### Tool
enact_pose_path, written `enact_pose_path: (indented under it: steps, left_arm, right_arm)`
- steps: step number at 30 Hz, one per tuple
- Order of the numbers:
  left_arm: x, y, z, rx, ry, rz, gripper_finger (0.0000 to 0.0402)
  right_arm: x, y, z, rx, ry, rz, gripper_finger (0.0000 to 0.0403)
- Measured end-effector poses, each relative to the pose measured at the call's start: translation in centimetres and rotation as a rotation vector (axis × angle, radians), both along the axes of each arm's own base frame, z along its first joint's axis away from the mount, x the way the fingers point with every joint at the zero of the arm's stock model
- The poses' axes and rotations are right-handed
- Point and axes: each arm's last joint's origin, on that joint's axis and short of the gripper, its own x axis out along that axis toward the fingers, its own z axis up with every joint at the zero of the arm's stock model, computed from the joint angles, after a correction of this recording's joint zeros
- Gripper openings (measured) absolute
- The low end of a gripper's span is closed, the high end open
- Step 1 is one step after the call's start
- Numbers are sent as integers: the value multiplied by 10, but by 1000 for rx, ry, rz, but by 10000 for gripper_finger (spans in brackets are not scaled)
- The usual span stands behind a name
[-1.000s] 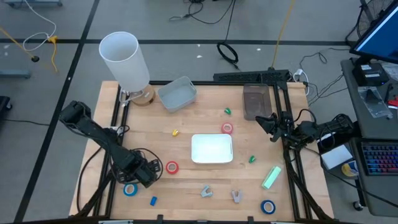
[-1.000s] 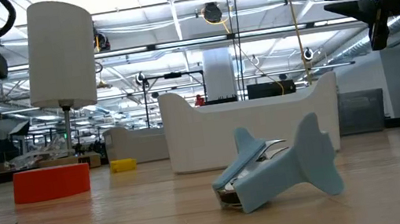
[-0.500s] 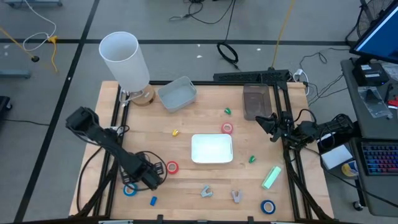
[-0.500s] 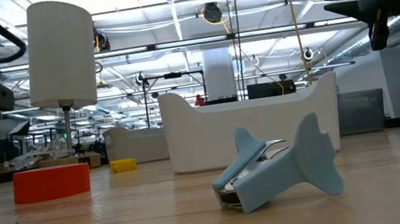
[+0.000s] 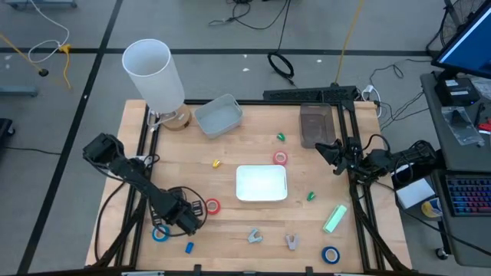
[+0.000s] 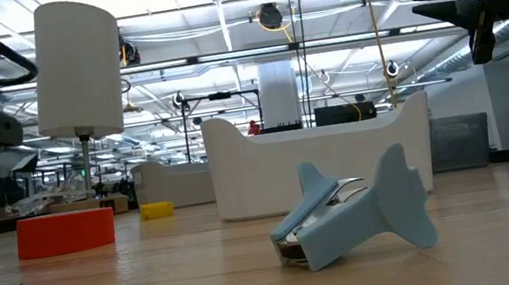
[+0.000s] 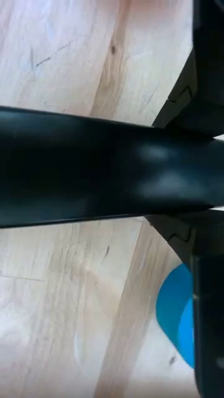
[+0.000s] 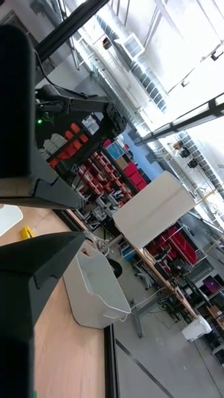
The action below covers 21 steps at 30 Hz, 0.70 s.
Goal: Pick and place Stapler, Stapler remover, tape
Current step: Put the black stapler into the black bin
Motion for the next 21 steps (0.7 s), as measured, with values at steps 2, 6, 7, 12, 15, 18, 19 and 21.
enact_pose_path:
  steps: [2,6,7,12,15,18,19,21]
  left_arm:
    - [-1,1,3,-2,-12,-21,134]
    - [-4,5,21,11,-112,-69,134]
    - [-6,7,28,32,-158,-89,134]
    - [-13,21,63,121,-394,-199,134]
    - [-14,30,79,169,-503,-309,134]
    - [-9,39,90,183,-581,-428,134]
    - [-6,42,93,187,-602,-458,134]
    - [-1,48,98,191,-609,-519,134]
  right_arm:
    - [0,0,0,0,0,0,66]
    - [0,0,0,1,-4,0,66]
    - [0,0,1,2,-6,0,66]
    - [0,1,1,-64,14,22,66]
    - [1,3,3,-134,12,79,66]
    - [3,5,7,-185,-20,97,66]
    - [4,5,9,-206,-30,101,66]
    - [7,6,9,-245,3,95,66]
